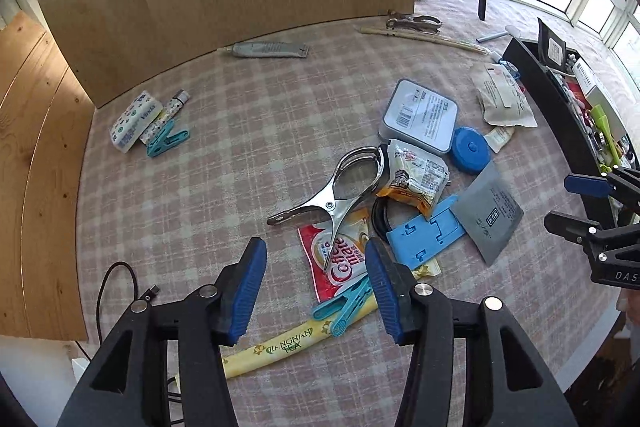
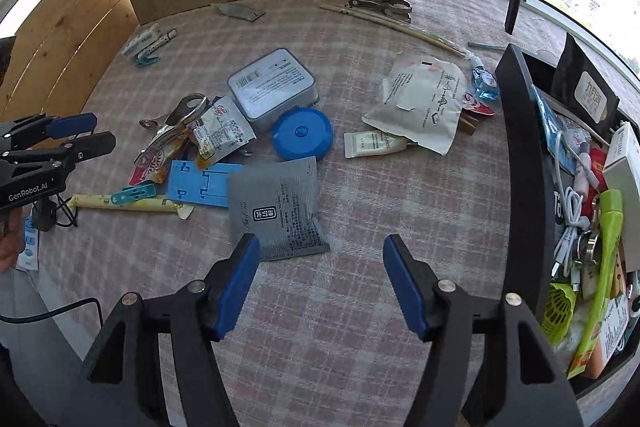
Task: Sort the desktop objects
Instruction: 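Move both grippers back over the table toward the grey pouch and metal clip, then grasp the grey pouch with the right gripper while left grasps the metal clip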
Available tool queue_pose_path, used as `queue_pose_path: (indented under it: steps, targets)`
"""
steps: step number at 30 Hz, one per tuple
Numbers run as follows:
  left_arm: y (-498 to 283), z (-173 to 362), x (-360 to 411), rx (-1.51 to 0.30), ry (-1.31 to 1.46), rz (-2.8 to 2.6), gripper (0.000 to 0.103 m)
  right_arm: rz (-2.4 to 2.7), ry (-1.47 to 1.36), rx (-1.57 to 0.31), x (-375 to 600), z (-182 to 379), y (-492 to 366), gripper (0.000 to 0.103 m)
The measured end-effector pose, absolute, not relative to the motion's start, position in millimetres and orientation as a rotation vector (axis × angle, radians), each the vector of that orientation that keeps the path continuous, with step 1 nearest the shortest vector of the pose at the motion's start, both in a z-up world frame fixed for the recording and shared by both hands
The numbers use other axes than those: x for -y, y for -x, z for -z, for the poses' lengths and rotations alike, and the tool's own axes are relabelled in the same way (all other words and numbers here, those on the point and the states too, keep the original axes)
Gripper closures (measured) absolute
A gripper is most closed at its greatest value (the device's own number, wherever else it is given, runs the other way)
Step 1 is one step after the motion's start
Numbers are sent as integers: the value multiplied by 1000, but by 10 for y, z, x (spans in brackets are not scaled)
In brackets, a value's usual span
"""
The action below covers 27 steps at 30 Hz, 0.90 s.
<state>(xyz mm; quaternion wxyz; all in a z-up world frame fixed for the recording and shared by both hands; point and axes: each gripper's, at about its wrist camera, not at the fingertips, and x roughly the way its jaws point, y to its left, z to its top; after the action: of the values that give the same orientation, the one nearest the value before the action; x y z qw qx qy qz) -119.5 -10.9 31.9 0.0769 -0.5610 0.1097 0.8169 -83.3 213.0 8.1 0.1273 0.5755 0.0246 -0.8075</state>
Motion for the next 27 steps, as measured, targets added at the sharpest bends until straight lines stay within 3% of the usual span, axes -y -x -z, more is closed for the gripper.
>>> queue_pose_path:
  steps: [9, 12, 20, 23, 25, 27]
  targets:
    - [1431, -53, -29, -412, 1670, -2308, 54, 2317, -1718, -97, -1836, 117, 978, 40]
    - [1451, 43, -84, -466, 1673, -2261, 45, 2304, -1739, -105, -1783, 189, 1002, 40]
    - [1565, 169, -109, -518, 1675, -2224, 45, 2287, -1781, -195, -1662, 336, 1069, 37]
    - [1622, 192, -92, -500, 1681, -2227, 47, 2277, -1788, -233, -1611, 380, 1117, 31]
    - [1659, 209, -81, -471, 1691, -2225, 58, 2288, -1788, -276, -1579, 399, 1140, 27]
    - [1689, 221, -72, -449, 1699, -2226, 63, 2288, -1790, -265, -1590, 395, 1162, 26]
